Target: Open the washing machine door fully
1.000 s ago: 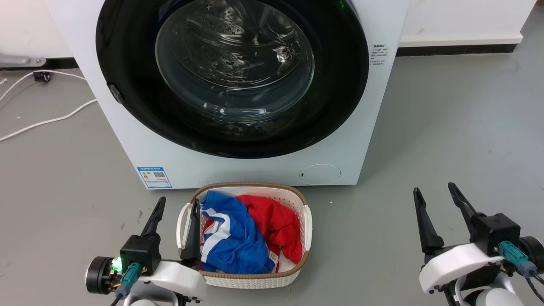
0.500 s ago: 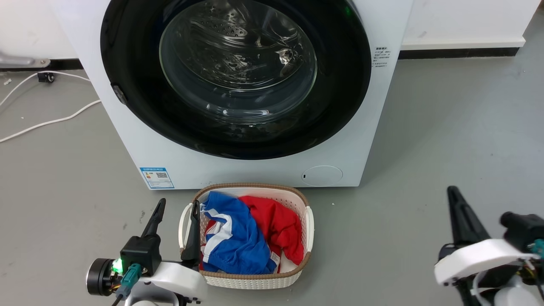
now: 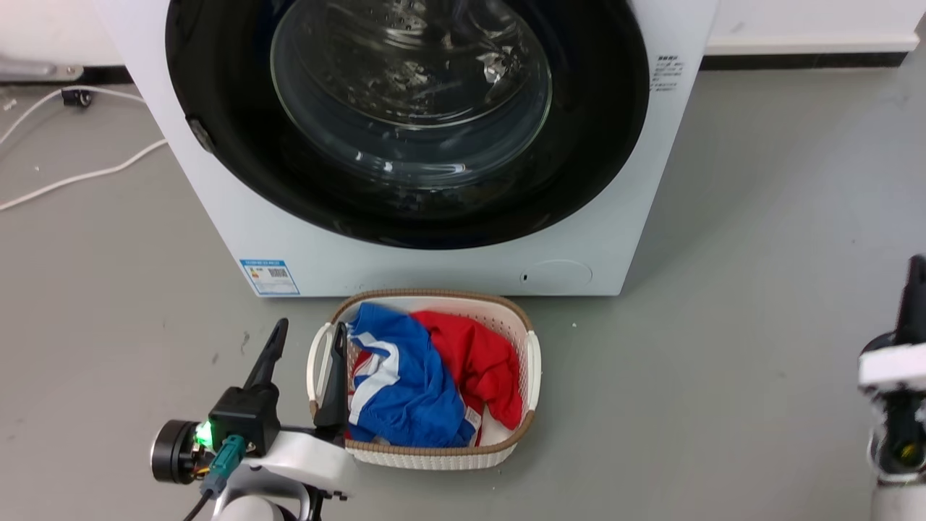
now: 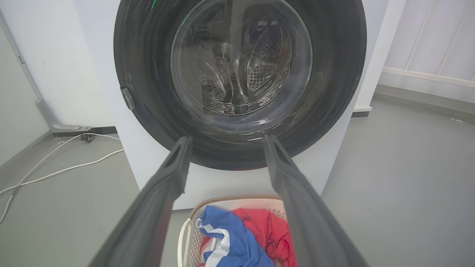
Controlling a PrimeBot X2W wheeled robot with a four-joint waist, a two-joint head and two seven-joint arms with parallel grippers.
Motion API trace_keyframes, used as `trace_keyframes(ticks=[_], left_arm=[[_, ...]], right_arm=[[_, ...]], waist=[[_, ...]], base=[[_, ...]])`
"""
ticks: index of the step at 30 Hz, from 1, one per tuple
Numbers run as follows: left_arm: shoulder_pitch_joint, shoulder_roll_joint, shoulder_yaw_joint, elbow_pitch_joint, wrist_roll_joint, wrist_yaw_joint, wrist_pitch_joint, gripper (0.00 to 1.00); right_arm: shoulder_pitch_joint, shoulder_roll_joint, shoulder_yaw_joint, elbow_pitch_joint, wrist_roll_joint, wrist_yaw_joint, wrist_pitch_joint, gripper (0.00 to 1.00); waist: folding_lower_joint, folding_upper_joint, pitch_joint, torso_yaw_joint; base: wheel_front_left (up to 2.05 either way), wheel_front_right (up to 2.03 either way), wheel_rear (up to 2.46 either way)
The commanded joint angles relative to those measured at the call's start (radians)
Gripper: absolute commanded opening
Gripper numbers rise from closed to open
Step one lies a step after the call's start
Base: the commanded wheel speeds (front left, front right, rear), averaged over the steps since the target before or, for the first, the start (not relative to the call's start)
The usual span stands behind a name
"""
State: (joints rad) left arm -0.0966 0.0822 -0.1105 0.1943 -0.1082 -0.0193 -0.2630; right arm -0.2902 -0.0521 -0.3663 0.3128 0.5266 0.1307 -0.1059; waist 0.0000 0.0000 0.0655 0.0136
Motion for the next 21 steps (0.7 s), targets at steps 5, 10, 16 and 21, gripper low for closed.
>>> trace_keyframes(ticks=[5,10,16,21], left_arm=[[-0.035,-0.006,0.005,-0.023,0.008,-0.006,-0.002,1.0],[-0.074,-0.012,0.006,-0.051,0.01,-0.011,-0.002,1.0],[-0.108,-0.016,0.006,-0.072,0.018,-0.012,-0.002,1.0],[-0.137,-0.019,0.0,-0.086,0.026,-0.008,-0.002,1.0]], right_arm=[[-0.143,-0.017,-0.093,0.069,0.209,0.0,0.046,0.0],[-0.354,-0.06,-0.214,0.198,0.498,0.0,0.217,0.0],[-0.563,-0.089,-0.279,0.336,0.683,0.0,0.445,0.0],[-0.696,-0.12,-0.244,0.404,0.701,0.0,0.61,0.0]], waist=[[0.0,0.0,0.06,0.013],[0.0,0.0,0.132,0.028],[0.0,0.0,0.191,0.036],[0.0,0.0,0.238,0.042]], base=[[0.0,0.0,0.0],[0.0,0.0,0.0],[0.0,0.0,0.0],[0.0,0.0,0.0]])
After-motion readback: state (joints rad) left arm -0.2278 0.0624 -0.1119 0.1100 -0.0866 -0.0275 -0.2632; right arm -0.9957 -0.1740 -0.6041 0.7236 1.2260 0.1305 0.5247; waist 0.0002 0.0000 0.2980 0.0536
